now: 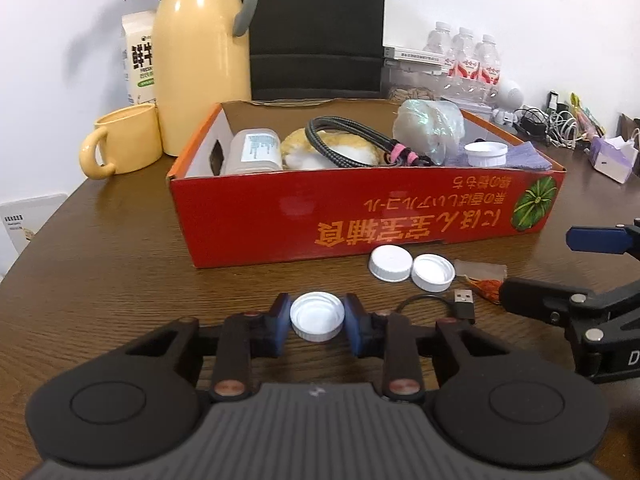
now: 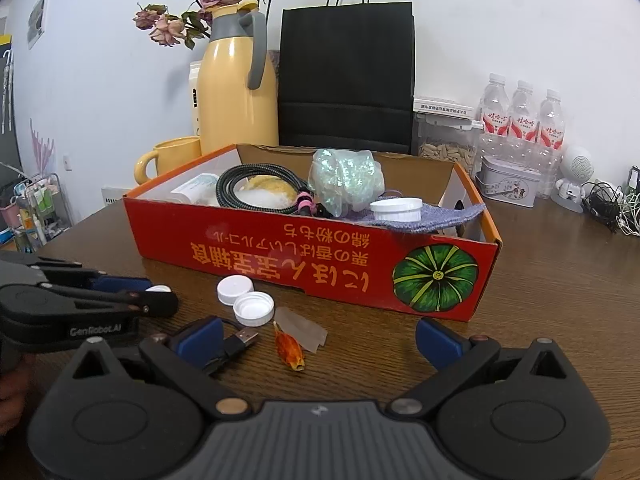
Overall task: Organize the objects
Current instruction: 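Grasp a white bottle cap on the table with the left gripper, then grasp the small orange piece with the right gripper while the left gripper holds the cap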
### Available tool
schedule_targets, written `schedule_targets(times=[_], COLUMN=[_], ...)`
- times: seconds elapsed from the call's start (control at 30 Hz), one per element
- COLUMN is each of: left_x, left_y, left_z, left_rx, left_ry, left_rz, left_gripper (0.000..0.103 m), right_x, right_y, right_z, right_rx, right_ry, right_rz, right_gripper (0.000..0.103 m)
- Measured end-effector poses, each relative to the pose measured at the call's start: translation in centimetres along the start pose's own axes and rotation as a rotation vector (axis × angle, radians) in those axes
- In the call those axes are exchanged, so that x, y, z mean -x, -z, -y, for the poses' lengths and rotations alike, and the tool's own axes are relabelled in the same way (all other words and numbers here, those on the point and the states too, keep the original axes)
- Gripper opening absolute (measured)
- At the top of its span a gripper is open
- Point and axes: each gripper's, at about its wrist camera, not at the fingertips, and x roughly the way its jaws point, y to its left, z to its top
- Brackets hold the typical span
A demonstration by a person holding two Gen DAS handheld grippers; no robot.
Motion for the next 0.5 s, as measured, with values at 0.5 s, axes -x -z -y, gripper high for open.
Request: schedule_targets(times=[0.5], left_x=[1.2], left_y=[-0.1], left_z=[-0.8], left_rx=[0.038], left_ry=[-0.001], left_rz=[0.052], left_gripper=[0.029], right_x=[0.2], right_y=[0.0], right_z=[-0.2], right_rx=[0.019], right_ry=[-0.001], right_rz=[0.009], right_gripper=[0.082])
